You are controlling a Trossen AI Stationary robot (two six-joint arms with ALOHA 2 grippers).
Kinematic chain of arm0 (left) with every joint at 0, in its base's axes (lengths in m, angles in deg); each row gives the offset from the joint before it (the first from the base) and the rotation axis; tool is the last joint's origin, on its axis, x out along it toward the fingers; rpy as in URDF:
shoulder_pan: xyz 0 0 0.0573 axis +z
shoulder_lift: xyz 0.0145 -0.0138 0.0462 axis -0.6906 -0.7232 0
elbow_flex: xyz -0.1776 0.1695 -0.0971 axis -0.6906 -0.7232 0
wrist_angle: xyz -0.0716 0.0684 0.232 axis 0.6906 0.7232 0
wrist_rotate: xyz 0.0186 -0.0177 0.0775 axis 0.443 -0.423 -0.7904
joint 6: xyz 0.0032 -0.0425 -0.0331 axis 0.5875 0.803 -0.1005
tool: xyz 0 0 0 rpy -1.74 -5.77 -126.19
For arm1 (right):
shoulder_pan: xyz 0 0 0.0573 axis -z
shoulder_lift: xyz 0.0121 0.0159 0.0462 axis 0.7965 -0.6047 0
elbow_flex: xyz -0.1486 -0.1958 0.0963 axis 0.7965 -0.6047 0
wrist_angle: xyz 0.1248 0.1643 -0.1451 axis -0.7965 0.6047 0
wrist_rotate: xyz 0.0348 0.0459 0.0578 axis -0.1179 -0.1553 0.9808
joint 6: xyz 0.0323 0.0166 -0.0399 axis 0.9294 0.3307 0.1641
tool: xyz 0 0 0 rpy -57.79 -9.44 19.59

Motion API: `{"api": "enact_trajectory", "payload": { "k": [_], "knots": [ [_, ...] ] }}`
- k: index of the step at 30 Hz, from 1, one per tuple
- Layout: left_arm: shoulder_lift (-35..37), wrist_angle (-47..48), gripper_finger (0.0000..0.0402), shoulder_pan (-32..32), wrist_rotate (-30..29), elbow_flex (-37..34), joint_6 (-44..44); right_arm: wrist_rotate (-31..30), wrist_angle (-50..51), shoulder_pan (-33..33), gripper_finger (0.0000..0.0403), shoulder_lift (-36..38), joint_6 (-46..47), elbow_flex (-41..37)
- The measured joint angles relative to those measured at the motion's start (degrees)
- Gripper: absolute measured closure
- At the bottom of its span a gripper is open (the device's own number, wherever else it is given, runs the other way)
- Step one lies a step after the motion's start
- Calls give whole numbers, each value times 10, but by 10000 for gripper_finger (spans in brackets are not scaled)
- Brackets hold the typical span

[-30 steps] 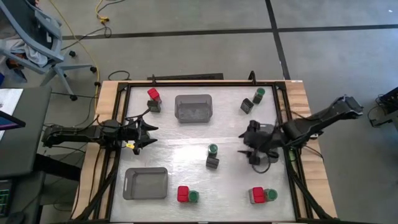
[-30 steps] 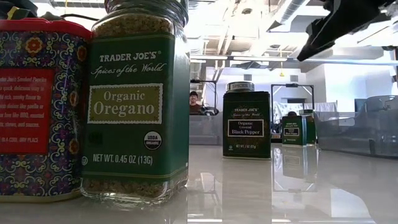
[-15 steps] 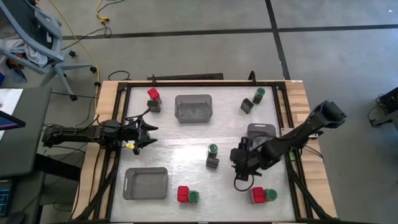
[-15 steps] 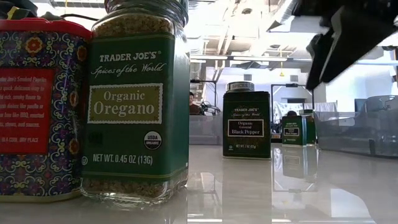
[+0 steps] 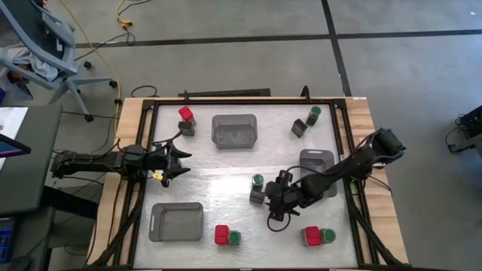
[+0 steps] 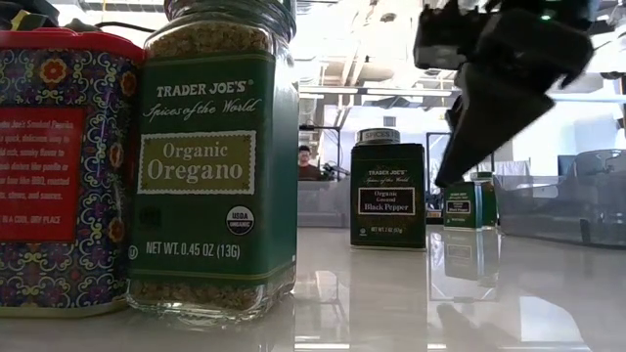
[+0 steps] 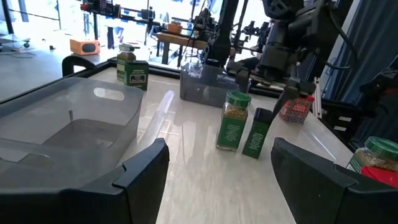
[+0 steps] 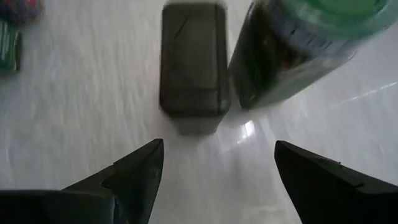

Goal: Sort spices by type
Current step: Put the bottom black seasoning can into the top black transparent bin

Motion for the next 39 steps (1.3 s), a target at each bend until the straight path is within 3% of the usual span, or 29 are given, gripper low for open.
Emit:
{"api": "enact_trajectory", "payload": {
  "k": [9, 39],
  "knots": [
    [0, 0, 131, 0, 0, 0, 0, 8, -73, 15, 70, 2, -42, 0],
    [0, 0, 131, 0, 0, 0, 0, 33, -102, 18, 77, -4, -78, 0]
  ]
}}
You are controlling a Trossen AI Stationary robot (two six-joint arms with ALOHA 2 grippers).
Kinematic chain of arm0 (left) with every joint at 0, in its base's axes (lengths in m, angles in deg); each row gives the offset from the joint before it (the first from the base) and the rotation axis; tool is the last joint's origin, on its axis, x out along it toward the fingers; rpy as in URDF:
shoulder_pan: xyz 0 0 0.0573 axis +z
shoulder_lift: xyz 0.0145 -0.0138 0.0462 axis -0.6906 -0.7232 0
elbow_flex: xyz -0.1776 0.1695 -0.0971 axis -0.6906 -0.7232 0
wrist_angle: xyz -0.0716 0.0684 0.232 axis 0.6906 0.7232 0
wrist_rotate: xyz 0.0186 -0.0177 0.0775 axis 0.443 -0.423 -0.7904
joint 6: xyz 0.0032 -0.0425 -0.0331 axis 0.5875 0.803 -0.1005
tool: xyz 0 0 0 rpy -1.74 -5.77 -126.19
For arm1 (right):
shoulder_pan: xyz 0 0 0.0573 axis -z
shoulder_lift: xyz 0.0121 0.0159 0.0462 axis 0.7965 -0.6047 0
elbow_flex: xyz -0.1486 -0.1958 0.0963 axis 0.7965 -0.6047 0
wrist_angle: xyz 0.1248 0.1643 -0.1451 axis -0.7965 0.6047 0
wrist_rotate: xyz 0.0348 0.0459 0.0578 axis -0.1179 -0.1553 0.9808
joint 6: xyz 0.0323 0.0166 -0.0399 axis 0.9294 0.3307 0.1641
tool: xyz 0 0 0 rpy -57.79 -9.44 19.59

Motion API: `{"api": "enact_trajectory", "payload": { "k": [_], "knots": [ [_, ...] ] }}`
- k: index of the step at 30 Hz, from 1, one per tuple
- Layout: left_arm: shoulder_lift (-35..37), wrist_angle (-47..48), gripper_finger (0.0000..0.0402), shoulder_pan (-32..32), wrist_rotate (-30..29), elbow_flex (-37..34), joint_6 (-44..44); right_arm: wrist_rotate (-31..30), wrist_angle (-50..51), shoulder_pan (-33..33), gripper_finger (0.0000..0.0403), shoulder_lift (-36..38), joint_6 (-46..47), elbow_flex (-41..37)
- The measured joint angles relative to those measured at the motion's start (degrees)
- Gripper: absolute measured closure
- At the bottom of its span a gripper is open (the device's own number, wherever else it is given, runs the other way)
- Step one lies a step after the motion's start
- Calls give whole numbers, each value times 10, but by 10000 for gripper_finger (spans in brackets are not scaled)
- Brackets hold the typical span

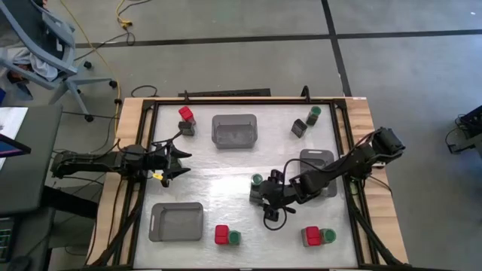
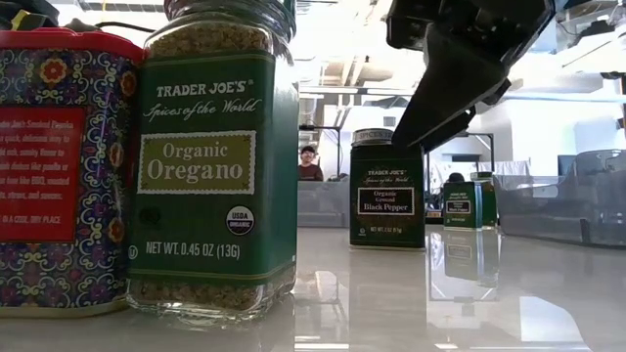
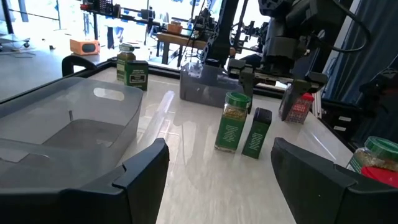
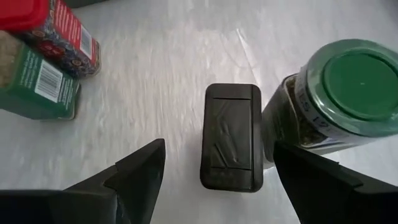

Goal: Sort spices by type
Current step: Put the bottom black seasoning can into the top black transparent bin

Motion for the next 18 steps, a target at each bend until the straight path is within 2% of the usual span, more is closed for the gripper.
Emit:
{"api": "enact_trajectory", "payload": {
  "k": [13, 18],
  "knots": [
    [0, 0, 131, 0, 0, 0, 0, -2, -7, 5, 77, -42, -28, 30],
    [0, 0, 131, 0, 0, 0, 0, -2, -7, 13, 97, -39, -28, 32]
  ]
}}
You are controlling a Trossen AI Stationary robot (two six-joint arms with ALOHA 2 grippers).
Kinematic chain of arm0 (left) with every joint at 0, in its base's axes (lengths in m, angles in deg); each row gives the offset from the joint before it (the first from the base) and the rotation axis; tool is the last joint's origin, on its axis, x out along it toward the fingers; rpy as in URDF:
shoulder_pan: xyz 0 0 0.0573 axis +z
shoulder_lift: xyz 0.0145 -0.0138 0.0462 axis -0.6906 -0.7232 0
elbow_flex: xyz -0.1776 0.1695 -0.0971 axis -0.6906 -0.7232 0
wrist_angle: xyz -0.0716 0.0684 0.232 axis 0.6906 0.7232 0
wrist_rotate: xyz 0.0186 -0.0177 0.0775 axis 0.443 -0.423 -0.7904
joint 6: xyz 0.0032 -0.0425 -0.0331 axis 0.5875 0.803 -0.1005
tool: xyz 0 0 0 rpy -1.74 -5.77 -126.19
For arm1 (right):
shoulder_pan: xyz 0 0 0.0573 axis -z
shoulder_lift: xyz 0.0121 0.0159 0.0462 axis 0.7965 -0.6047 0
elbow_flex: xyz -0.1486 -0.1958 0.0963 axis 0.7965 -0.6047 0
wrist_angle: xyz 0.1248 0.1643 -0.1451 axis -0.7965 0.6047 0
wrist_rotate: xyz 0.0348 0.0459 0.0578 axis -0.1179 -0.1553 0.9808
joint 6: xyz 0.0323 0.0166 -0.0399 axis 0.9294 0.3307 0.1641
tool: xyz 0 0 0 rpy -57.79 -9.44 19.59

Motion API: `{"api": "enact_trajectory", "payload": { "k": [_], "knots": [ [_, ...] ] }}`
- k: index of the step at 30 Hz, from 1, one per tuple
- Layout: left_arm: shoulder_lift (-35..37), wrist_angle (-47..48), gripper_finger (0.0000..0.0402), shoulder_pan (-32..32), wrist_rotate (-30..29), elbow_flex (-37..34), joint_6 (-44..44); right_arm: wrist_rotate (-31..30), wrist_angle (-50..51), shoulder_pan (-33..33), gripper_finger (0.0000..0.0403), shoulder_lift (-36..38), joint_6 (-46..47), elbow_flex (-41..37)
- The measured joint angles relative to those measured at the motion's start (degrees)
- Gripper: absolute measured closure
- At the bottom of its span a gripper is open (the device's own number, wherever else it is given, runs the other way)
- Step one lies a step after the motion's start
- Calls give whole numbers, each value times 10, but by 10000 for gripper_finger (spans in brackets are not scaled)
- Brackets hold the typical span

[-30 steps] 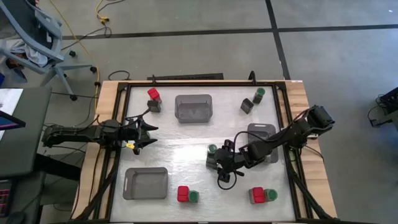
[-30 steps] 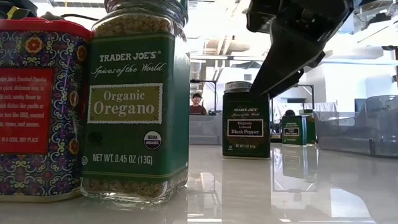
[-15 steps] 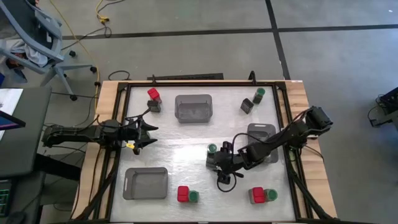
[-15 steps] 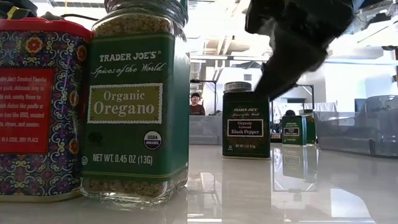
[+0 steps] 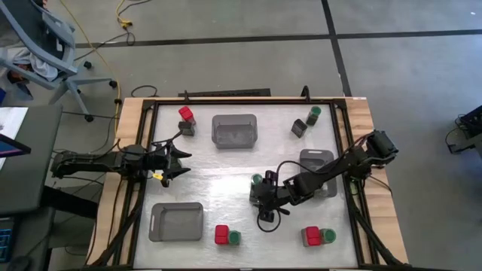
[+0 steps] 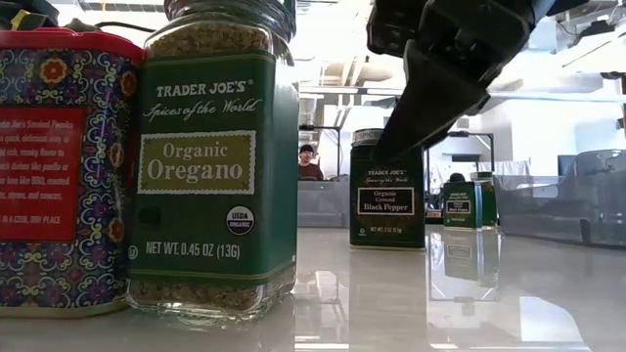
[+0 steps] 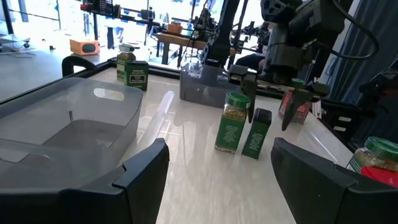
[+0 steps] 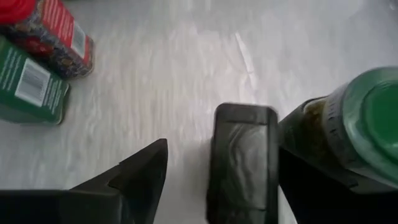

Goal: Sort spices by type
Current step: Put the bottom black seasoning can into the top black transparent bin

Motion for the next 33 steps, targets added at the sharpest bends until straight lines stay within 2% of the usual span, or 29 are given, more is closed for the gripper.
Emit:
{"api": "enact_trajectory", "payload": {
  "k": [15, 24, 33],
  "knots": [
    [0, 0, 131, 0, 0, 0, 0, 1, 0, 3, 248, 0, 0, 0],
    [0, 0, 131, 0, 0, 0, 0, 3, 14, -8, 243, 0, 0, 14],
    [0, 0, 131, 0, 0, 0, 0, 4, 127, -16, 250, 1, 0, 135]
  ]
}}
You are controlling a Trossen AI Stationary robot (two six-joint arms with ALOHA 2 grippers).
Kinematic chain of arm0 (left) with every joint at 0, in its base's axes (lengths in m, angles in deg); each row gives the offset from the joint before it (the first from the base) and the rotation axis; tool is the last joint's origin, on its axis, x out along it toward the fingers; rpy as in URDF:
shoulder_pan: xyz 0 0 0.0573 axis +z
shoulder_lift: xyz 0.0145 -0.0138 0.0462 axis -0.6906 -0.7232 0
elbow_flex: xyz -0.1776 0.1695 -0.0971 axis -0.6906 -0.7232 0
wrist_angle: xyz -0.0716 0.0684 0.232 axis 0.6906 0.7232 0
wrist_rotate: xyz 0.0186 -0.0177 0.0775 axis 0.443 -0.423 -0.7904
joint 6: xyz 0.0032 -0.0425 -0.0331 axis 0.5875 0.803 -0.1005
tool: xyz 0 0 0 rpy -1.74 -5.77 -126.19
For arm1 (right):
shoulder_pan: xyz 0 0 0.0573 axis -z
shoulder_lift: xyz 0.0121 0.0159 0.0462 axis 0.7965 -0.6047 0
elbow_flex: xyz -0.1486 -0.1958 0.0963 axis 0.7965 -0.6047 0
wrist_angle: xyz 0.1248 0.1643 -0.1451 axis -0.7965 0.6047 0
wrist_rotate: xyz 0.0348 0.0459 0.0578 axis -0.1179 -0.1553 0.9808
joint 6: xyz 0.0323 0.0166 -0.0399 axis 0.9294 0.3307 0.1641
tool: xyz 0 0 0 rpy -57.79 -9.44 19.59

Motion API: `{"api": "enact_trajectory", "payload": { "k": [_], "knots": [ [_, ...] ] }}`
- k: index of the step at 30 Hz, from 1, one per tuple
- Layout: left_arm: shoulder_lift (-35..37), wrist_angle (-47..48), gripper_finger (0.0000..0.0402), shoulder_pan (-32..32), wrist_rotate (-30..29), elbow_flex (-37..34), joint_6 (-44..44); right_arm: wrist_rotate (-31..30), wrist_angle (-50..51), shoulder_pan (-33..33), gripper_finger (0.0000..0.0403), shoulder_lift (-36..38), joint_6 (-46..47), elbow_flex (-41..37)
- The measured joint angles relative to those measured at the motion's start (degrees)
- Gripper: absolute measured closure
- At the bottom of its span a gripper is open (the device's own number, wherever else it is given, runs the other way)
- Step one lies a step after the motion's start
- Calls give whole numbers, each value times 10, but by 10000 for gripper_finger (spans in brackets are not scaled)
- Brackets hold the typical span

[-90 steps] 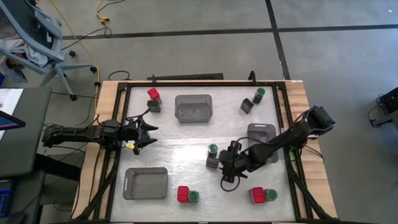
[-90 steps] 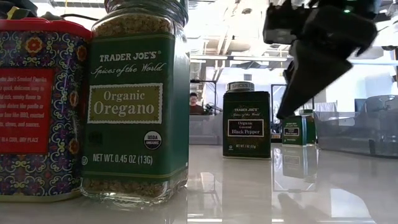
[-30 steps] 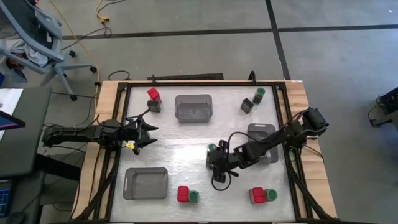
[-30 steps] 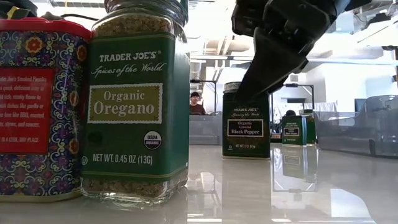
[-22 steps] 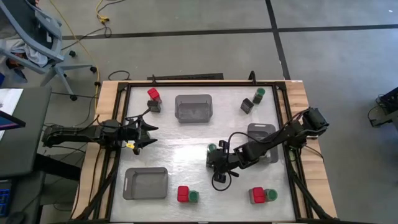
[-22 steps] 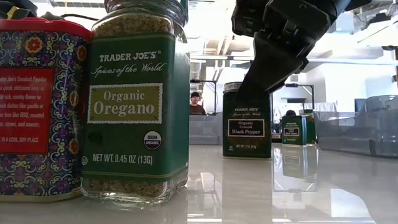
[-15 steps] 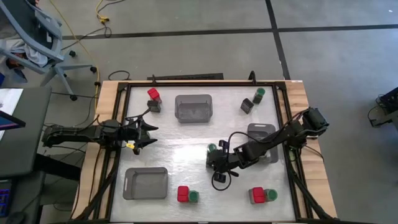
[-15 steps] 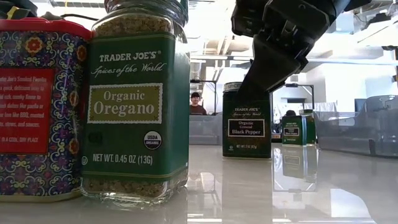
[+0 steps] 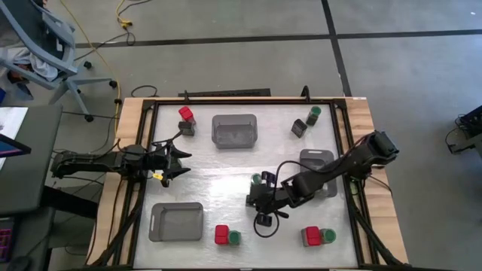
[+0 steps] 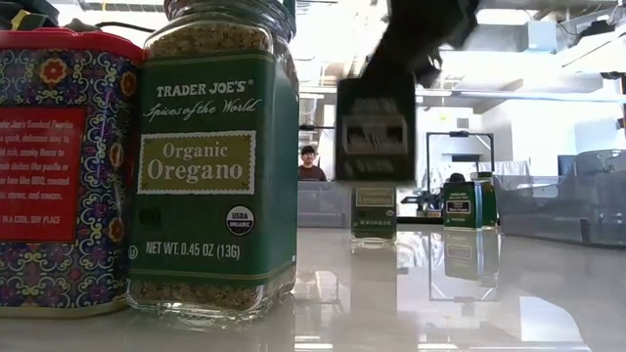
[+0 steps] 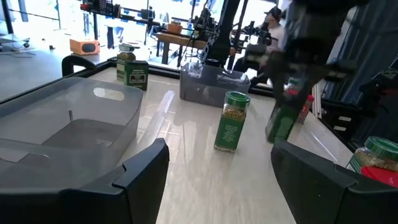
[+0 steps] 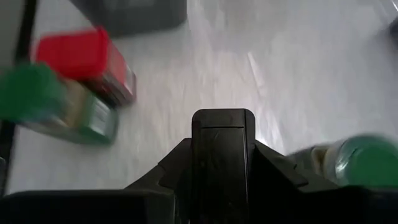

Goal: Sort spices by type
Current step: Put the bottom black seasoning can into the top black transparent bin

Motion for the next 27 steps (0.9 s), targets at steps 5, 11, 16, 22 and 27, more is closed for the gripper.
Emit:
{"api": "enact_trajectory", "payload": {
  "k": [5, 11, 16, 22, 27],
  "knots": [
    [0, 0, 131, 0, 0, 0, 0, 0, 106, 19, 250, 0, -13, 103],
    [0, 0, 131, 0, 0, 0, 0, -1, 202, 64, 250, 15, -118, 191],
    [0, 0, 131, 0, 0, 0, 0, -1, 211, 134, 250, 61, -200, 197],
    [0, 0, 131, 0, 0, 0, 0, 59, 200, 253, 250, 89, -319, 197],
    [0, 0, 131, 0, 0, 0, 0, 170, 171, 357, 250, 71, -374, 197]
  ]
}}
